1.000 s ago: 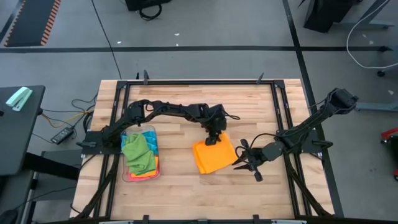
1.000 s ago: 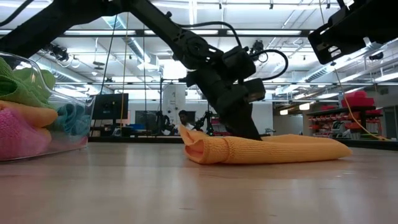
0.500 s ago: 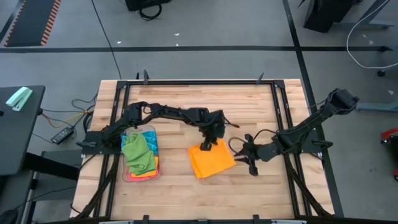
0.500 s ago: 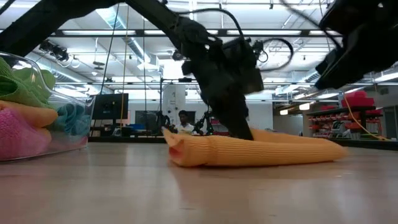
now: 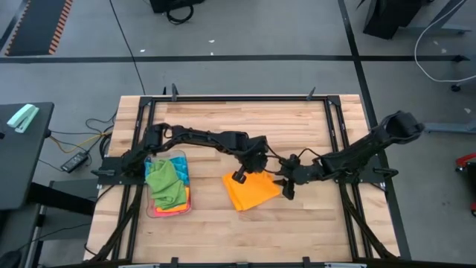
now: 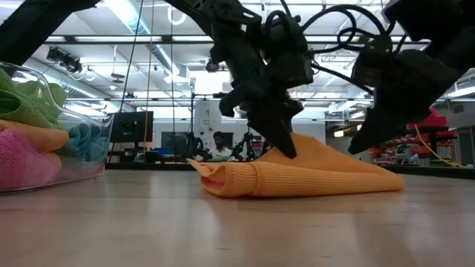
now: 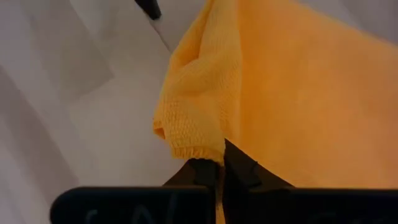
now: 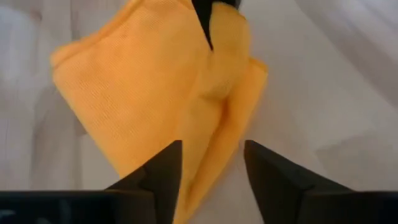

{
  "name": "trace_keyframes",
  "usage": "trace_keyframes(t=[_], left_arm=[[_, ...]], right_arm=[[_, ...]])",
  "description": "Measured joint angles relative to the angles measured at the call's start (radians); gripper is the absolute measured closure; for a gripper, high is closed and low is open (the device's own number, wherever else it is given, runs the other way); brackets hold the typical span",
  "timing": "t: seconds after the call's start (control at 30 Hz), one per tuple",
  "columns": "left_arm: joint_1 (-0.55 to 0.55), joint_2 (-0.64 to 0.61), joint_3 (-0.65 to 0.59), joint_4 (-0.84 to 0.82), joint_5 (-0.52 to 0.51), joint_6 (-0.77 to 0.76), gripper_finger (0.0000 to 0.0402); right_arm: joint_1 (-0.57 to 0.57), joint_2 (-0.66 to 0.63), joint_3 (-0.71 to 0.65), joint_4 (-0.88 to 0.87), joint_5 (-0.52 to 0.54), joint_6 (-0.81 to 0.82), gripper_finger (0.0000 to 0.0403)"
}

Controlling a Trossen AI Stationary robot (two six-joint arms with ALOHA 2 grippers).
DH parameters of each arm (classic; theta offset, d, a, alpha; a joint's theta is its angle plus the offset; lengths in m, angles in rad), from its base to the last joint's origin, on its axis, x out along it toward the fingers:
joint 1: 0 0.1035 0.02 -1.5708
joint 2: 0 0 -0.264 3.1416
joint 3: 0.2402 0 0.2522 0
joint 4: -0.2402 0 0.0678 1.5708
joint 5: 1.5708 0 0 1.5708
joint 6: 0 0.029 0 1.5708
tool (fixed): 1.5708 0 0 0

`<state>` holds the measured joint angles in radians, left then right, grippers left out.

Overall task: Fold microfiber towels
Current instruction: Fold the yellow microfiber cloth

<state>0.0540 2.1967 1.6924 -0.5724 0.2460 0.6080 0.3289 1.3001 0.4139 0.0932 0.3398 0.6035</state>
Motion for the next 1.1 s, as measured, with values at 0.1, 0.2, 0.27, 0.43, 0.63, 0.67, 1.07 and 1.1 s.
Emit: trace_keyframes(t=[0.1,0.2,0.27,0.43,0.63,0.67,1.07,1.1], left_arm=[[-0.015,0.0,0.0,0.005,-0.052,0.03,0.0392],[-0.015,0.0,0.0,0.007,-0.06,0.025,0.0392],[-0.015,0.0,0.001,0.004,-0.075,0.007,0.0392],[-0.011,-0.024,0.002,-0.004,-0.081,0.001,0.0392],[-0.013,-0.056,0.002,-0.001,-0.078,-0.006,0.0392],[-0.013,-0.059,0.002,0.0,-0.078,-0.01,0.0392],[-0.014,-0.06,0.002,-0.003,-0.079,-0.021,0.0392],[-0.014,-0.06,0.002,-0.001,-0.079,-0.021,0.0392]], right_arm=[[-0.018,0.025,0.0,0.056,-0.026,0.009,0.0192],[-0.029,0.025,0.0,0.083,-0.031,0.013,0.0164],[-0.035,0.026,0.0,0.082,-0.03,0.014,0.0151],[-0.069,0.074,0.0,0.099,-0.023,0.02,0.0134],[-0.124,0.149,0.0,0.163,-0.028,-0.024,0.0132],[-0.132,0.155,0.0,0.164,-0.032,-0.035,0.0132],[-0.203,0.18,0.0,0.279,-0.196,-0.132,0.0157],[-0.207,0.181,0.0,0.273,-0.208,-0.132,0.0169]])
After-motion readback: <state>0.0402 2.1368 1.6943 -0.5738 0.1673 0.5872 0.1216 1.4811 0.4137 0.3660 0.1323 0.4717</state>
